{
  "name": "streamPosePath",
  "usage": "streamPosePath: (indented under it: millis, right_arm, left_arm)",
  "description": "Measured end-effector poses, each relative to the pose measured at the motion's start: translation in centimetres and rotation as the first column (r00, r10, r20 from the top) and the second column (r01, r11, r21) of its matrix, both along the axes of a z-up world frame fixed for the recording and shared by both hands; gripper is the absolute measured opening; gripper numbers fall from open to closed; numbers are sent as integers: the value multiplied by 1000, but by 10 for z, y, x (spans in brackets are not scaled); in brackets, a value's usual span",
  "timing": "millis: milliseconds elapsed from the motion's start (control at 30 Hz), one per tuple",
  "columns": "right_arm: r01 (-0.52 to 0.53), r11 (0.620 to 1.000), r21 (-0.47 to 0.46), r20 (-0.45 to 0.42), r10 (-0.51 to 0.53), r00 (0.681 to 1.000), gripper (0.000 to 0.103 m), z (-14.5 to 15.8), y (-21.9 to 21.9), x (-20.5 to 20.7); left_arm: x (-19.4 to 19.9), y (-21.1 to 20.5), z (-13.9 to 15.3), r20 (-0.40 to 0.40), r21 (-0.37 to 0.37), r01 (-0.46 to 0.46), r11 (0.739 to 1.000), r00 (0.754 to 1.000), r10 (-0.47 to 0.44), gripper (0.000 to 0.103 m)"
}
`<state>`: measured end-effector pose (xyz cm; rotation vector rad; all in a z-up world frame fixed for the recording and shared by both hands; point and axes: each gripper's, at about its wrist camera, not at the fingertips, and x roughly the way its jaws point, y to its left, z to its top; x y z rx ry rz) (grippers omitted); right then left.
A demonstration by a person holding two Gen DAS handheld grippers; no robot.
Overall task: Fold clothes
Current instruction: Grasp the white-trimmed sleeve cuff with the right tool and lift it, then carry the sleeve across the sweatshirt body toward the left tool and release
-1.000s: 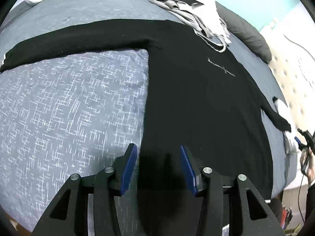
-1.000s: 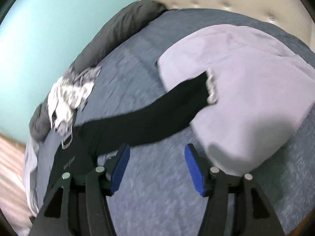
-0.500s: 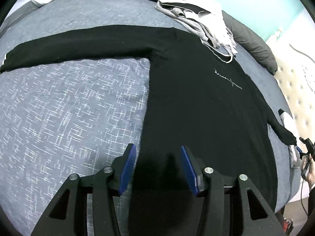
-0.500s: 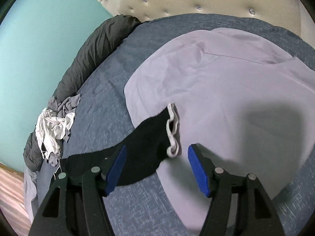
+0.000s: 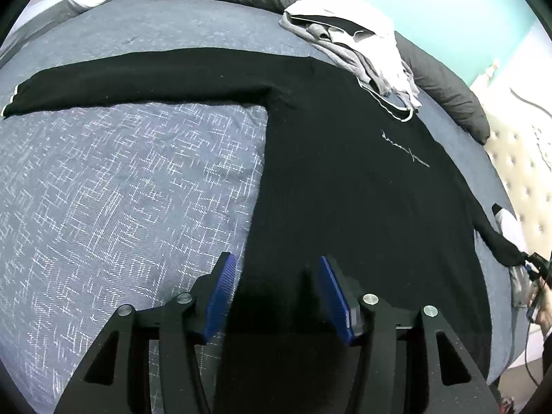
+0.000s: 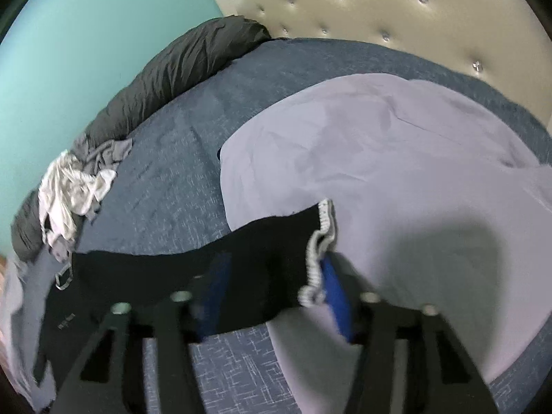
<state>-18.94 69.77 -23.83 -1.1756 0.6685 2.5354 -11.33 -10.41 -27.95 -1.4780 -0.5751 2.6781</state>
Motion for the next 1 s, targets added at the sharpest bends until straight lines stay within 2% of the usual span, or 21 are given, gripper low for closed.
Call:
streamPosePath:
  millis: [33,100,200,267,367,633,733,1000]
  right_arm:
    - [0,1000,19,15,0,1000,34,0,-2,-1]
    - [-13,999,48,24,12,1000,15,2,-7,-1]
    - [-20,995,103,19,18,1000,8,11,-14,2]
    - [-19,991,129,12,18,1000,7,18,-18,3]
    - [-25,992,121,-28,29,999,6,31,-23,1]
    - [-156,983,94,-112,166,980,6,76,-75,-11]
    - [-210,973,94,-144,222,964,6,97,-104,-15]
    - [-380,920,96,-220,392,894,6,148,-203,-21]
  left_arm:
    - [0,0,-1,-5,-3,1,1000,1000,-1,55]
    - [2,-1,-2,-14,-1,-5,1000,1000,5,55]
    - [4,-3,-5,-22,12,-14,1000,1000,14,55]
    - [5,-4,-6,-25,19,-13,1000,1000,13,55]
    - [6,-5,-4,-36,13,-11,1000,999,11,55]
    - [14,-9,4,-73,34,-8,999,997,11,55]
    - [19,-11,6,-77,21,-7,1000,997,9,55]
    - [33,-13,9,-94,12,7,1000,996,-6,59]
